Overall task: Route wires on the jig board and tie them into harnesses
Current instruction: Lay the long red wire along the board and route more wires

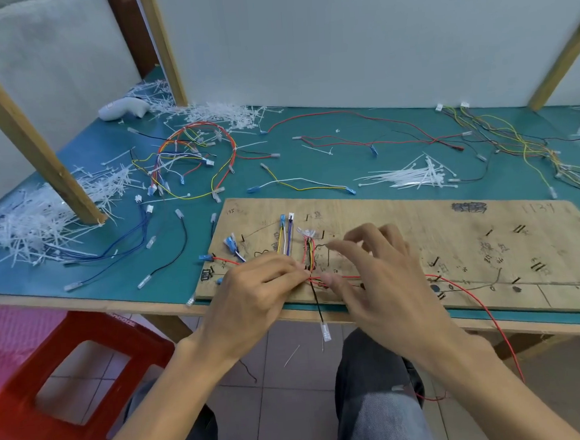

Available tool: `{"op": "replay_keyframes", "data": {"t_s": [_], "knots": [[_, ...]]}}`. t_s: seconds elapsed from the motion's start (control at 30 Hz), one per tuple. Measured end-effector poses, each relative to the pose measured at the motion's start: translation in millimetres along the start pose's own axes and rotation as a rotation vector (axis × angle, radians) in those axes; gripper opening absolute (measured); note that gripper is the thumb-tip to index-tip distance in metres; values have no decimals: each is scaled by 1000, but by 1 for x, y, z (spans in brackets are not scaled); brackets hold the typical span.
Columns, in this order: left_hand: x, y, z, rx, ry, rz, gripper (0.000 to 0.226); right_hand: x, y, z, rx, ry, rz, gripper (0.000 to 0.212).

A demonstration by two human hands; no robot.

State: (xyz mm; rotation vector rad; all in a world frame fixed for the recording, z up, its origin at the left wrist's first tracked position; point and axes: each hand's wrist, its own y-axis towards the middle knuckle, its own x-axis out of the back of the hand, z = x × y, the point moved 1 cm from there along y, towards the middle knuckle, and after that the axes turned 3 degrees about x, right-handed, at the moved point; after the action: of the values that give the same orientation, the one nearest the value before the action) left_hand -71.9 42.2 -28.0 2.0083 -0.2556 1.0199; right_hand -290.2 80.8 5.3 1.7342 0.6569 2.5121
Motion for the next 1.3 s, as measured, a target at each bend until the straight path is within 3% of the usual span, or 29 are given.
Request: {"op": "replay_keyframes", "data": {"t_s": [0.27, 0.4, 0.53, 0.7, 1.1, 1.3], "knots": [[1, 1, -3, 52, -22, -18, 16, 7, -18, 5, -59, -26, 167, 9], [3, 10, -4, 39, -14, 87, 17, 12, -25, 8, -95, 77, 184, 17], [6, 16, -4, 76, 44, 239, 33, 14, -28, 12, -97, 47, 240, 16], [4, 25, -7, 108, 196, 375, 79, 16, -26, 15, -65, 34, 274, 15], [3, 27, -18, 245, 236, 398, 82, 19, -28, -4, -122, 101, 123, 18], [-5, 29, -18, 229, 252, 406, 99, 12, -35, -15, -166, 105, 92, 31]]}}
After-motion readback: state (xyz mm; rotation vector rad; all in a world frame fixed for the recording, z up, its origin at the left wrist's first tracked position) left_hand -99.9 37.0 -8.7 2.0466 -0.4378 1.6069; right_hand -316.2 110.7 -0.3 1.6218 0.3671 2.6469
